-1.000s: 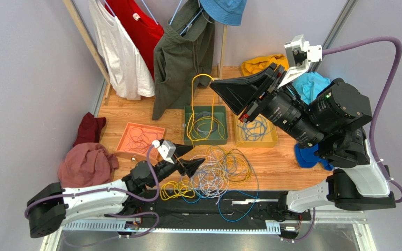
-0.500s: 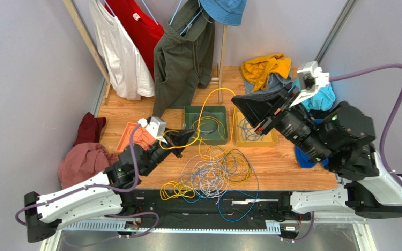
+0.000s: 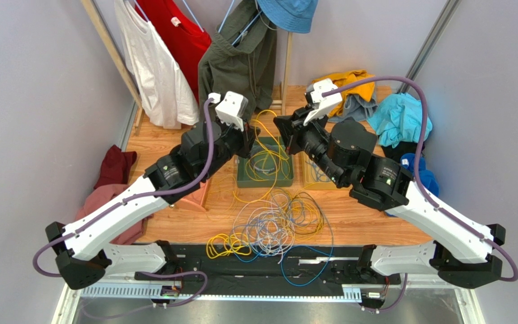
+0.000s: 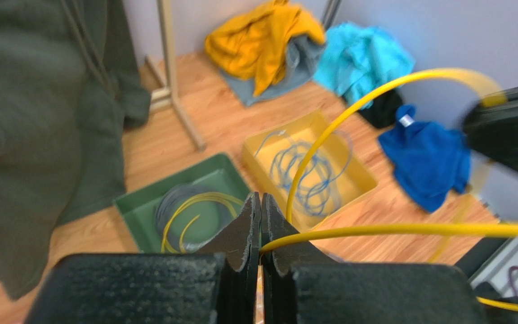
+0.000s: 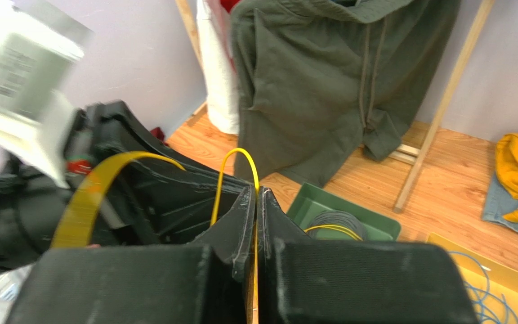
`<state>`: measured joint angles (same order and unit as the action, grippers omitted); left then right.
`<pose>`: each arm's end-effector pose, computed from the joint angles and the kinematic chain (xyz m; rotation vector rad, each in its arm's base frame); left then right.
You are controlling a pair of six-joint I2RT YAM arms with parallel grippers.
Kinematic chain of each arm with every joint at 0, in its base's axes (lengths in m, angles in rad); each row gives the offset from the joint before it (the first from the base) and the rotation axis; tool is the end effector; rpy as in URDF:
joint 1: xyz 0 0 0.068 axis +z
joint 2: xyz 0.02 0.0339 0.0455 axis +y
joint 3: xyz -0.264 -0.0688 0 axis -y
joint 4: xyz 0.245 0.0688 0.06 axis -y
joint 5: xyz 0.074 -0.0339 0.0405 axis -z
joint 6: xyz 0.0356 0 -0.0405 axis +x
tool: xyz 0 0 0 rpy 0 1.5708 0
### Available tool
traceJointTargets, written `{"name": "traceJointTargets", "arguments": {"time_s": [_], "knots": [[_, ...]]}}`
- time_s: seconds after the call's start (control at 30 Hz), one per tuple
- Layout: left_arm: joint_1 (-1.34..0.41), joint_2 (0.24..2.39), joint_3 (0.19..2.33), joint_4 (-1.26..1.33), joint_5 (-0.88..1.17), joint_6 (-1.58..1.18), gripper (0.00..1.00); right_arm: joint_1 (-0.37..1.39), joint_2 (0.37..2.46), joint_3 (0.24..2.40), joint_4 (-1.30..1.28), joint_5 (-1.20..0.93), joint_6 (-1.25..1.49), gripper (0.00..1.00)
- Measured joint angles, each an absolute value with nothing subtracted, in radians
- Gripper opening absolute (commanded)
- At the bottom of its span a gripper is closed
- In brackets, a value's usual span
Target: Untangle the cables
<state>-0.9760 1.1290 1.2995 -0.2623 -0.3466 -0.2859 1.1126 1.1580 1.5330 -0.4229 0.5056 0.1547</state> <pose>0.1475 -0.1965 0.4430 0.3157 1.6711 -0.6663 0.1150 0.1943 0.4959 -0.3865 1.5965 0.5681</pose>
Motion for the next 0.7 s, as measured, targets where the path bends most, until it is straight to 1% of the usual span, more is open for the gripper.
{"name": "traceJointTargets", "arguments": {"time_s": [0.23,0.33,0.5,0.7], "knots": [[-0.857,1.167,1.305,-0.305,-0.266,-0.302,0.00,1.061,1.178,1.569,-0.374,0.451,0.138,0.00],[-0.811,1.193,1.312,-0.286,-0.228,-0.320,0.00,0.996,1.184,1.560,-0.330,0.408,0.149,0.00],[-0.742,1.275,1.303,-0.238,-0.181,-0.353,0.00,0.879,1.210,1.461,-0.237,0.331,0.185,0.00],[-0.664,1.367,1.237,-0.131,-0.141,-0.391,0.00,0.794,1.281,1.332,-0.152,0.261,0.217,0.00]]}}
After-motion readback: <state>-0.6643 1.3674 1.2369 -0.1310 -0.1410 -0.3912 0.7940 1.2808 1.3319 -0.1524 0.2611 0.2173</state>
